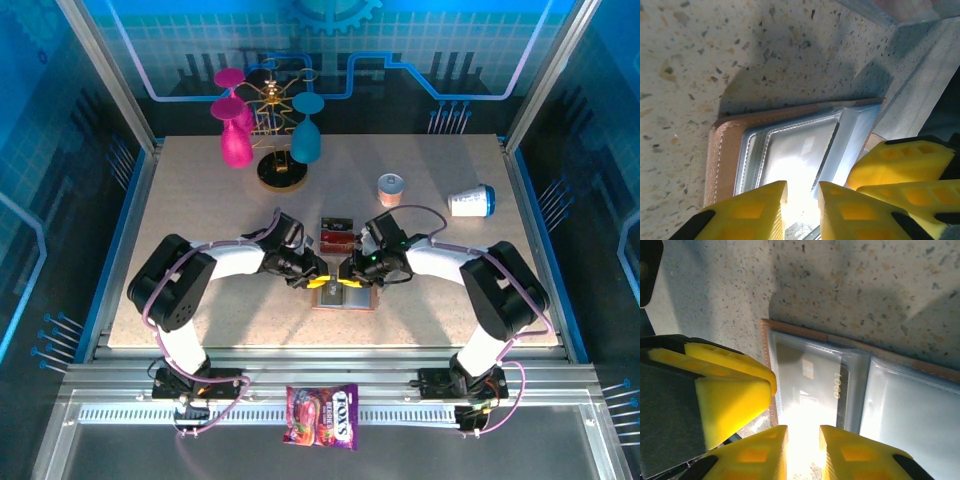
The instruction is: Take the credit cards out of the card holder
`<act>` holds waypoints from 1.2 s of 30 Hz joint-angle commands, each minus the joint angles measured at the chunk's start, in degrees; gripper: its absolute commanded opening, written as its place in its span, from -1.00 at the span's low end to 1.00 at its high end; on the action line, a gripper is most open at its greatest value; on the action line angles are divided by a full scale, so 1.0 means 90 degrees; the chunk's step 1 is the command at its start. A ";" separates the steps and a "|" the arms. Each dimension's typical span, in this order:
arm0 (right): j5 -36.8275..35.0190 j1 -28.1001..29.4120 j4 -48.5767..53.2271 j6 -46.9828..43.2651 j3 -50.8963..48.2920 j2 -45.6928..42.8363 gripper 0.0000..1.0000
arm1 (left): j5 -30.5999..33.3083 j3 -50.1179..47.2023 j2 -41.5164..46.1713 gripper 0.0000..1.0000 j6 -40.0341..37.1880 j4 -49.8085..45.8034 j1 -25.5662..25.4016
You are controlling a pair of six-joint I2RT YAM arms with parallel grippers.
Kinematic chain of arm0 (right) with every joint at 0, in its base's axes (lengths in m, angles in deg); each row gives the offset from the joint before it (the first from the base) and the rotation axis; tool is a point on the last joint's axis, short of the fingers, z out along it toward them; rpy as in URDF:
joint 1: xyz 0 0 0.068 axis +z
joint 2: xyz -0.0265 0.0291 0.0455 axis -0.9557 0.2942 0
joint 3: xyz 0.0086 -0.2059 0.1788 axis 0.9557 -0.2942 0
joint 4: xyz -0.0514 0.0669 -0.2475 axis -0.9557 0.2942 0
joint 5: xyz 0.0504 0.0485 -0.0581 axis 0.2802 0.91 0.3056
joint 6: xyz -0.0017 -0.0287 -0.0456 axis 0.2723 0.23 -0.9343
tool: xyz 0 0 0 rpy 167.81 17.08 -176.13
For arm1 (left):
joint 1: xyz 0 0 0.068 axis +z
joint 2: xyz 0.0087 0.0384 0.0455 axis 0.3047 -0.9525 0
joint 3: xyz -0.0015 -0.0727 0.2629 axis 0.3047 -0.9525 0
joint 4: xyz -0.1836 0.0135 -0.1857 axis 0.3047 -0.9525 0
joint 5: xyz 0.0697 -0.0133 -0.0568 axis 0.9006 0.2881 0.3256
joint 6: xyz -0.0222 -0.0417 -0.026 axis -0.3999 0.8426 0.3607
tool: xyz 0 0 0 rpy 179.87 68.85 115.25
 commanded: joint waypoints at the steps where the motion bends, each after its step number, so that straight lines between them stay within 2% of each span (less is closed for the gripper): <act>1: 0.0172 0.0121 0.0093 -0.0065 -0.0051 0.0092 -0.51 | -0.0240 0.0011 -0.0151 -0.53 0.0108 0.0076 -0.0060; 25: 0.0272 0.0219 -0.0073 -0.0015 -0.0016 0.0444 -0.50 | -0.0079 -0.0017 -0.0139 -0.58 -0.0055 -0.0154 -0.0066; 36: 0.0019 0.0229 0.0250 -0.0167 0.0001 0.0508 -0.44 | -0.0050 -0.0035 -0.0104 -0.58 -0.0066 -0.0177 -0.0072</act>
